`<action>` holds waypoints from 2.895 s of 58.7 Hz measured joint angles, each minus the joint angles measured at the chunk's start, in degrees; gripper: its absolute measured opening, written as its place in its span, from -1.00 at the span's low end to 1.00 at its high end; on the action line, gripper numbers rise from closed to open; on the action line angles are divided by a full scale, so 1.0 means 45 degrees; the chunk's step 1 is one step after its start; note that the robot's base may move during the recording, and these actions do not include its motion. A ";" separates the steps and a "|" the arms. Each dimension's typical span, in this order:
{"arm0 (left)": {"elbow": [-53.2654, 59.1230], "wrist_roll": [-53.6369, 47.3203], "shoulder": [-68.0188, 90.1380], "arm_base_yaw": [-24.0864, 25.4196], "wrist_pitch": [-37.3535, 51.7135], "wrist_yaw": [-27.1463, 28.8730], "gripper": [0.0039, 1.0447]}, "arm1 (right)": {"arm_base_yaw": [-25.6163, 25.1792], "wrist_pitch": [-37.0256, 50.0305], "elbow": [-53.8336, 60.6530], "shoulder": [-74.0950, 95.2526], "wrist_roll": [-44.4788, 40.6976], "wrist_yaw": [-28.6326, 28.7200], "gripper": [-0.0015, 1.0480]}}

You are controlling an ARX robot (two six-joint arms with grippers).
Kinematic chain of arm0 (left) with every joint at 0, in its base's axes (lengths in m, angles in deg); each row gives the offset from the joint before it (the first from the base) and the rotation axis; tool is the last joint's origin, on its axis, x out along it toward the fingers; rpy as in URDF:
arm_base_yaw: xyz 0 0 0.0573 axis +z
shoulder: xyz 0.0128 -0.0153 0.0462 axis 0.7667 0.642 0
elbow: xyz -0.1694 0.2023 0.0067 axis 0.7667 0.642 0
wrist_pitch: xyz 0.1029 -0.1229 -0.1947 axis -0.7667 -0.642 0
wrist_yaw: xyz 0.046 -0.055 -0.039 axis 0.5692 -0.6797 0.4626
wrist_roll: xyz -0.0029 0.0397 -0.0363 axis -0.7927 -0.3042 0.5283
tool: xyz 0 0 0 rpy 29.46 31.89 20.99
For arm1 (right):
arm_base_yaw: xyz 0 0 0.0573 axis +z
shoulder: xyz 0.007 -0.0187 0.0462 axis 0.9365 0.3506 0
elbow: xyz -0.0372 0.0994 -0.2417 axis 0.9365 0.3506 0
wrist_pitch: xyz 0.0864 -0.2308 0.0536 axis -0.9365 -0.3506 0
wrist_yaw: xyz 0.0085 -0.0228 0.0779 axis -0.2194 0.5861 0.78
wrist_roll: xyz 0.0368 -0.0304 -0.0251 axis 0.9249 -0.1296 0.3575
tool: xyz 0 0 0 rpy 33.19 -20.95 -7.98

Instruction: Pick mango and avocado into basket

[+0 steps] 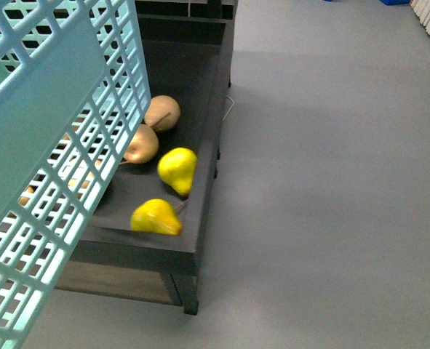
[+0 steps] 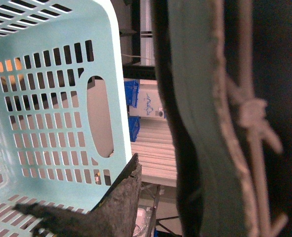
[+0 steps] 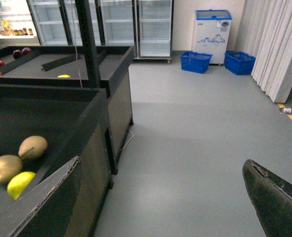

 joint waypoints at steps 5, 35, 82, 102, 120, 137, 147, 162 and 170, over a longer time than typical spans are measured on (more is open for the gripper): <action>0.0005 -0.0049 0.0000 0.0000 0.0000 0.0005 -0.47 | 0.0000 0.0000 0.0000 0.0000 0.0000 -0.0019 0.83; 0.0005 -0.0049 0.0000 0.0000 0.0000 0.0000 -0.47 | 0.0000 0.0000 0.0000 0.0005 0.0000 -0.0019 0.83; 0.0005 -0.0049 -0.0010 0.0015 0.0000 0.0010 -0.47 | 0.0000 -0.0005 0.0000 0.0005 -0.0005 0.0044 0.83; 0.0005 -0.0083 -0.0010 0.0015 0.0000 0.0015 -0.47 | 0.0000 0.0000 0.0000 0.0000 0.0000 0.0005 0.83; 0.0005 -0.0087 0.0000 0.0015 0.0000 0.0005 -0.47 | 0.0000 0.0000 0.0000 -0.0005 -0.0005 -0.0010 0.83; 0.0000 -0.0097 0.0000 0.0015 0.0000 0.0000 -0.47 | 0.0000 0.0005 0.0000 -0.0005 -0.0005 0.0000 0.83; 0.0000 -0.0087 0.0000 0.0010 0.0000 -0.0044 -0.47 | 0.0000 0.0000 0.0000 -0.0005 0.0000 0.0015 0.83; 0.0000 -0.0121 -0.0010 0.0019 0.0000 -0.0005 -0.47 | 0.0000 0.0000 0.0000 0.0000 -0.0005 -0.0024 0.83; 0.0000 -0.0107 0.0000 0.0024 0.0000 0.0015 -0.47 | 0.0000 -0.0005 0.0000 0.0000 0.0005 0.0024 0.83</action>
